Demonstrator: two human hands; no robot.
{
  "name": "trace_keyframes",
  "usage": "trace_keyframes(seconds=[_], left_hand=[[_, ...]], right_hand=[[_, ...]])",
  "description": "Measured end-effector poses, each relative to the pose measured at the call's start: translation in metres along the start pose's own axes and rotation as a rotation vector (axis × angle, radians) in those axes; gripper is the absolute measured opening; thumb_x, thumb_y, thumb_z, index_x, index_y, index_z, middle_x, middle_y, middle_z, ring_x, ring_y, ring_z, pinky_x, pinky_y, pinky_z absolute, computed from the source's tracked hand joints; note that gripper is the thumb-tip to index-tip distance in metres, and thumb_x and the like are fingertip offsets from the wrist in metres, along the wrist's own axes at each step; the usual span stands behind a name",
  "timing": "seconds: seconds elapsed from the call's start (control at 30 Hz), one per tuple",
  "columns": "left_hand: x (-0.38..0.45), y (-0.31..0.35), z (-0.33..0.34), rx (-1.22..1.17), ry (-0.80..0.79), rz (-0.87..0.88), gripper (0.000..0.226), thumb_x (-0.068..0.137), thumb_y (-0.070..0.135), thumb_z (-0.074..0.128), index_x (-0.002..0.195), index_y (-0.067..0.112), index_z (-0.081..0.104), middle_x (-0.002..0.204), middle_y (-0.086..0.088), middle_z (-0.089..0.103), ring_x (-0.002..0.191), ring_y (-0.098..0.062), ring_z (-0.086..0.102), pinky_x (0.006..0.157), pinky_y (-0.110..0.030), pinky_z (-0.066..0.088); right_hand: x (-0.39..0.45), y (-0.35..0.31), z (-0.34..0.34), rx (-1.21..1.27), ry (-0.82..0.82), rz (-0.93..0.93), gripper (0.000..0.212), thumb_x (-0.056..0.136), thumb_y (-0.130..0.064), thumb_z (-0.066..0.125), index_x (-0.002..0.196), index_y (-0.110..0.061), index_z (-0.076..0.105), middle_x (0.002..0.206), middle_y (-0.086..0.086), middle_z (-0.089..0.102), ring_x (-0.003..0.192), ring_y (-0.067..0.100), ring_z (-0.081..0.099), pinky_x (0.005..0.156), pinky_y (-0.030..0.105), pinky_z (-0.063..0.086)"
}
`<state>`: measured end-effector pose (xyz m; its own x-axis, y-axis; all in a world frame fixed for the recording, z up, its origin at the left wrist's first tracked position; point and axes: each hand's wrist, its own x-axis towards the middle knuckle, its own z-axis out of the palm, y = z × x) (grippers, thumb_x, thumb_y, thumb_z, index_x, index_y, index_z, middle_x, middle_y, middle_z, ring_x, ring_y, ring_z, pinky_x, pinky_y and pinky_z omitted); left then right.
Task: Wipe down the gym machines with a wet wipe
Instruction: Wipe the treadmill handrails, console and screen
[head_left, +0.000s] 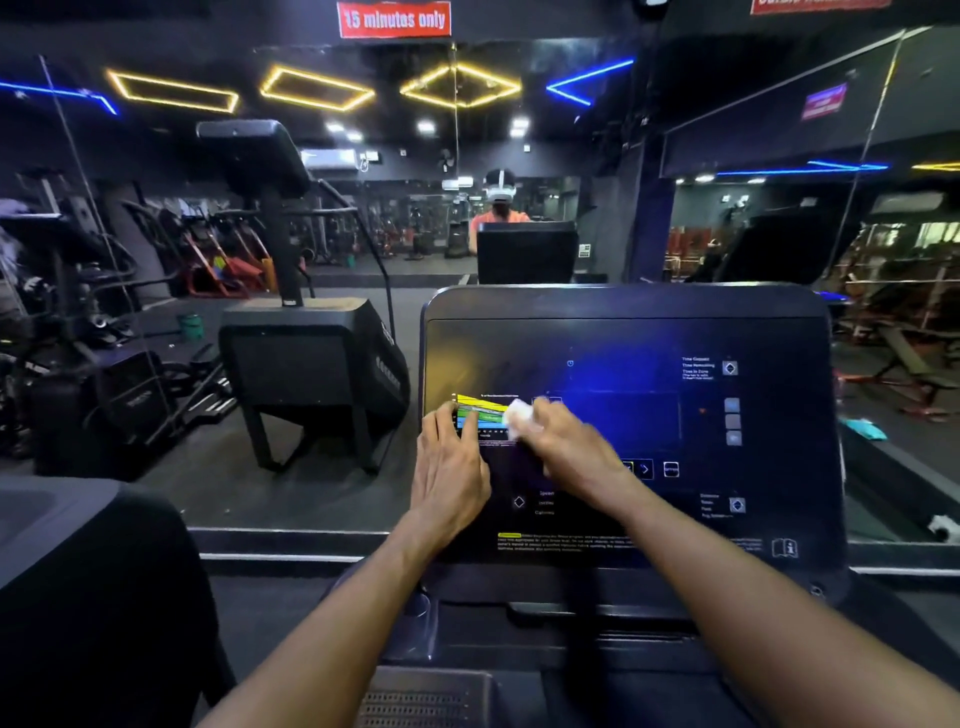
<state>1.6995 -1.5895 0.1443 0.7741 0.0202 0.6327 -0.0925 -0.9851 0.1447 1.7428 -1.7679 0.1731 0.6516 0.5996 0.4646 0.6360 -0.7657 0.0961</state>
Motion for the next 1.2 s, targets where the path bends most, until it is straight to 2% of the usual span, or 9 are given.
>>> trace_keyframes(seconds=[0.1,0.3,0.47,0.6,0.67,0.73,0.83,1.0,1.2], left_hand=[[0.001,0.001,0.001,0.016,0.005,-0.007,0.055,0.076,0.012,0.058,0.131,0.006,0.051,0.136,-0.019,0.042,0.119,-0.033,0.04,0.095,-0.043,0.047],[0.005,0.011,0.005,0.012,0.016,-0.017,0.055,0.071,0.008,0.057,0.126,0.004,0.054,0.133,-0.021,0.044,0.116,-0.036,0.042,0.093,-0.045,0.048],[0.007,0.027,0.004,0.028,-0.037,-0.003,0.055,0.075,0.01,0.058,0.129,0.006,0.051,0.135,-0.02,0.042,0.117,-0.036,0.042,0.088,-0.046,0.048],[0.012,0.045,0.005,0.009,-0.058,0.003,0.058,0.077,0.015,0.059,0.134,0.008,0.048,0.137,-0.018,0.038,0.12,-0.035,0.04,0.094,-0.046,0.046],[0.013,0.055,0.006,-0.006,-0.064,0.015,0.059,0.08,0.02,0.058,0.136,0.01,0.044,0.139,-0.016,0.035,0.12,-0.033,0.038,0.099,-0.045,0.043],[0.014,0.063,0.008,-0.019,-0.055,0.022,0.06,0.081,0.023,0.058,0.137,0.01,0.043,0.139,-0.015,0.035,0.121,-0.033,0.038,0.102,-0.045,0.043],[0.012,0.072,0.012,-0.022,-0.059,0.029,0.063,0.083,0.025,0.059,0.141,0.009,0.041,0.142,-0.016,0.034,0.126,-0.032,0.035,0.104,-0.044,0.042],[0.014,0.085,0.014,-0.013,-0.053,-0.012,0.064,0.08,0.025,0.062,0.139,0.009,0.043,0.138,-0.018,0.036,0.123,-0.035,0.037,0.102,-0.046,0.042],[0.017,0.1,0.018,0.009,-0.059,0.012,0.062,0.081,0.023,0.06,0.139,0.009,0.041,0.141,-0.019,0.033,0.126,-0.035,0.035,0.106,-0.045,0.039]], right_hand=[[0.001,0.015,-0.006,0.052,0.149,0.373,0.066,0.08,0.012,0.05,0.139,-0.016,0.046,0.102,0.008,0.038,0.09,0.03,0.047,0.058,0.039,0.041],[-0.028,0.006,-0.008,-0.008,-0.127,-0.108,0.064,0.089,0.004,0.049,0.148,-0.018,0.035,0.124,0.011,0.04,0.11,0.031,0.045,0.064,0.04,0.041],[-0.017,0.045,-0.009,0.039,0.123,0.364,0.066,0.082,0.009,0.051,0.144,-0.014,0.044,0.108,0.013,0.043,0.095,0.033,0.05,0.067,0.044,0.051],[-0.043,0.028,-0.006,0.024,-0.092,-0.115,0.055,0.091,0.0,0.052,0.144,-0.015,0.042,0.12,0.014,0.043,0.105,0.032,0.045,0.059,0.04,0.044],[-0.045,0.041,-0.012,0.002,-0.119,-0.22,0.047,0.099,-0.022,0.037,0.144,-0.015,0.044,0.125,0.014,0.044,0.111,0.032,0.044,0.069,0.038,0.043],[-0.037,0.066,-0.018,0.103,-0.044,0.046,0.053,0.095,-0.031,0.031,0.144,-0.017,0.045,0.125,0.013,0.043,0.112,0.031,0.043,0.081,0.039,0.043],[-0.042,0.083,-0.022,0.107,0.127,0.353,0.064,0.082,0.01,0.048,0.14,-0.018,0.045,0.105,0.01,0.04,0.096,0.034,0.049,0.066,0.043,0.047],[-0.072,0.069,-0.026,-0.007,-0.141,-0.193,0.058,0.091,0.003,0.049,0.145,-0.014,0.038,0.121,0.012,0.042,0.108,0.03,0.044,0.06,0.04,0.045],[-0.063,0.107,-0.027,0.071,0.1,0.289,0.068,0.079,0.012,0.051,0.14,-0.017,0.045,0.107,0.009,0.04,0.096,0.03,0.047,0.058,0.038,0.039]])
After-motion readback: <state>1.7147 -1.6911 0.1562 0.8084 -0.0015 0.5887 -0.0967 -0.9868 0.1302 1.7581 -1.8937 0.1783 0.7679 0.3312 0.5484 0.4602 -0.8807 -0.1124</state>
